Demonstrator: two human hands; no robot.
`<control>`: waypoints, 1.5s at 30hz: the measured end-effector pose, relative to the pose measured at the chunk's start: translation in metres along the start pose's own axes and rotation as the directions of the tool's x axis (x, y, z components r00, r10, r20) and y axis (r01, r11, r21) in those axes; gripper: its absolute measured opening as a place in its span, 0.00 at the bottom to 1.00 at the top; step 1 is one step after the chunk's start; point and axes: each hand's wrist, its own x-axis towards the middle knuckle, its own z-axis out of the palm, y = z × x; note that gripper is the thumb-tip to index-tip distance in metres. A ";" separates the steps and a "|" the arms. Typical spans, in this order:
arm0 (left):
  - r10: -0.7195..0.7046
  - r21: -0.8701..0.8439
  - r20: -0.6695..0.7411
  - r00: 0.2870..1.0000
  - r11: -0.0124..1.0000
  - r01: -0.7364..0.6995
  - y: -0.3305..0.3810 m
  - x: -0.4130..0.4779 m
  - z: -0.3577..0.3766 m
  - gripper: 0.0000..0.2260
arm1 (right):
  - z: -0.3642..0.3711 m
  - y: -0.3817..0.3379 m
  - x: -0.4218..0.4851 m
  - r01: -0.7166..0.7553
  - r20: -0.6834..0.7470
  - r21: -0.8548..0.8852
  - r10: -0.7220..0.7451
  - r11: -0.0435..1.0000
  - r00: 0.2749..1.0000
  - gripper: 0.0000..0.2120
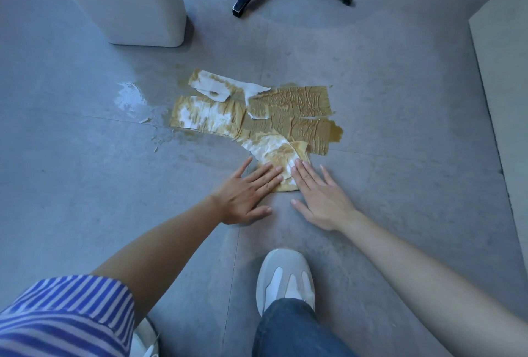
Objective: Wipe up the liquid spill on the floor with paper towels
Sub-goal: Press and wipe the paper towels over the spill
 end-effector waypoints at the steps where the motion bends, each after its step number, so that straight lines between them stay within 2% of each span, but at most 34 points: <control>1: 0.022 0.000 -0.009 1.000 1.000 -0.022 -0.001 -0.001 0.001 0.33 | 0.001 -0.001 -0.001 0.010 -0.020 -0.009 -0.010 1.000 1.000 0.38; 4: 0.065 -0.003 -0.005 0.998 0.998 -0.065 -0.002 -0.006 0.005 0.32 | 0.004 -0.002 -0.007 0.066 -0.054 -0.014 -0.067 0.998 0.996 0.35; 9: 0.031 -0.009 0.022 0.999 0.999 -0.031 0.001 -0.007 0.009 0.31 | 0.005 -0.001 -0.009 0.087 -0.027 -0.014 -0.087 0.996 0.996 0.34; 13: 0.028 0.072 -0.152 0.988 0.997 -0.018 0.001 -0.003 0.005 0.25 | -0.001 -0.001 -0.005 0.047 -0.162 -0.078 -0.059 0.996 0.985 0.29; 17: -0.070 0.069 -0.342 0.937 0.993 0.100 0.005 0.009 0.001 0.14 | -0.010 0.000 0.011 -0.022 -0.231 -0.058 0.008 0.998 0.973 0.24; 19: -0.107 0.030 -0.362 0.926 0.991 0.127 0.005 0.015 -0.003 0.07 | -0.013 0.001 0.019 -0.009 -0.248 -0.075 -0.010 0.997 0.969 0.18; 23: -0.131 -0.002 -0.374 0.918 0.990 0.141 0.003 0.021 -0.008 0.12 | -0.018 0.001 0.029 0.046 -0.301 -0.140 -0.087 0.989 0.950 0.10; 25: -0.147 -0.003 -0.376 0.915 0.988 0.157 0.002 0.022 -0.009 0.06 | -0.019 0.000 0.033 0.065 -0.337 -0.145 -0.111 0.987 0.935 0.10; 26: -0.155 -0.003 -0.376 0.914 0.986 0.167 -0.001 0.021 -0.007 0.03 | -0.021 -0.002 0.034 0.074 -0.358 -0.118 -0.112 0.990 0.927 0.10; 30: -0.245 -0.055 -0.406 0.880 0.968 0.244 -0.020 0.008 -0.010 0.09 | -0.029 -0.016 0.041 0.141 -0.414 0.081 -0.095 0.987 0.905 0.08; 34: -0.269 0.029 -0.421 0.866 0.951 0.309 -0.055 -0.024 -0.018 0.06 | -0.036 -0.048 0.053 0.223 -0.440 0.188 -0.121 0.956 0.890 0.04; 36: -0.259 0.078 -0.401 0.879 0.946 0.314 -0.073 -0.044 -0.019 0.06 | -0.038 -0.066 0.062 0.275 -0.392 0.245 -0.165 0.930 0.905 0.06; 38: -0.262 0.126 -0.382 0.886 0.935 0.330 -0.088 -0.064 -0.020 0.03 | -0.040 -0.081 0.069 0.346 -0.301 0.251 -0.267 0.904 0.915 0.13; 41: -0.268 0.198 -0.367 0.891 0.913 0.357 -0.107 -0.091 -0.022 0.02 | -0.046 -0.096 0.078 0.441 -0.182 0.128 -0.417 0.888 0.891 0.23; 45: -0.326 0.263 -0.298 0.897 0.876 0.406 -0.124 -0.111 -0.018 0.06 | -0.053 -0.105 0.090 0.463 -0.136 0.015 -0.457 0.886 0.879 0.26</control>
